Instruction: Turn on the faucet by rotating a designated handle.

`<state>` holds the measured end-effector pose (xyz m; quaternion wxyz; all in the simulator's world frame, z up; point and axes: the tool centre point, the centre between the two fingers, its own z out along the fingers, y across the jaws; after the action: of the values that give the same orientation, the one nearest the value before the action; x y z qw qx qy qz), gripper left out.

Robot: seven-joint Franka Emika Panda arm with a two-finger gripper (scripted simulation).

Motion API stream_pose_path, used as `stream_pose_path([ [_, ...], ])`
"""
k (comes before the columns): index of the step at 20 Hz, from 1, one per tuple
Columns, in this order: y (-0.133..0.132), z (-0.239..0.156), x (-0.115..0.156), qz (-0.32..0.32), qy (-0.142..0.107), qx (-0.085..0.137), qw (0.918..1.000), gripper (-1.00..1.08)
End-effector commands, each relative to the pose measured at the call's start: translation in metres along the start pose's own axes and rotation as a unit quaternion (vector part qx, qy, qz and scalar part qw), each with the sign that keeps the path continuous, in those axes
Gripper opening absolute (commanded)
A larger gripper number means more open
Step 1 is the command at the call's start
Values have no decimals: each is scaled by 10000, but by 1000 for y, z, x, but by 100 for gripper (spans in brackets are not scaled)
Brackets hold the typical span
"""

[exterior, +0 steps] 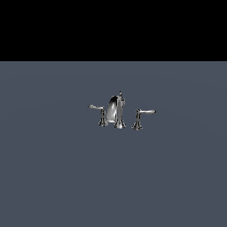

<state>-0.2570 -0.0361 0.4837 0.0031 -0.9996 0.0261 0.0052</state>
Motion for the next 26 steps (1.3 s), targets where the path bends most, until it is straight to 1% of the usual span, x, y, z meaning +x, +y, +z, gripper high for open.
stream_pose_path([
  [1, 0, 0, 0, -3, 0, -3, 10000, -100],
  [5, -1, 1, 5, 84, -2, 11, 10000, -100],
  [9, -3, 2, 16, 264, -3, 35, 9996, -100],
  [16, -8, 8, 47, 798, -13, 101, 9968, -100],
  [21, -15, 18, 80, 1350, -31, 159, 9907, -100],
  [26, -23, 31, 114, 1938, -55, 207, 9808, -100],
])
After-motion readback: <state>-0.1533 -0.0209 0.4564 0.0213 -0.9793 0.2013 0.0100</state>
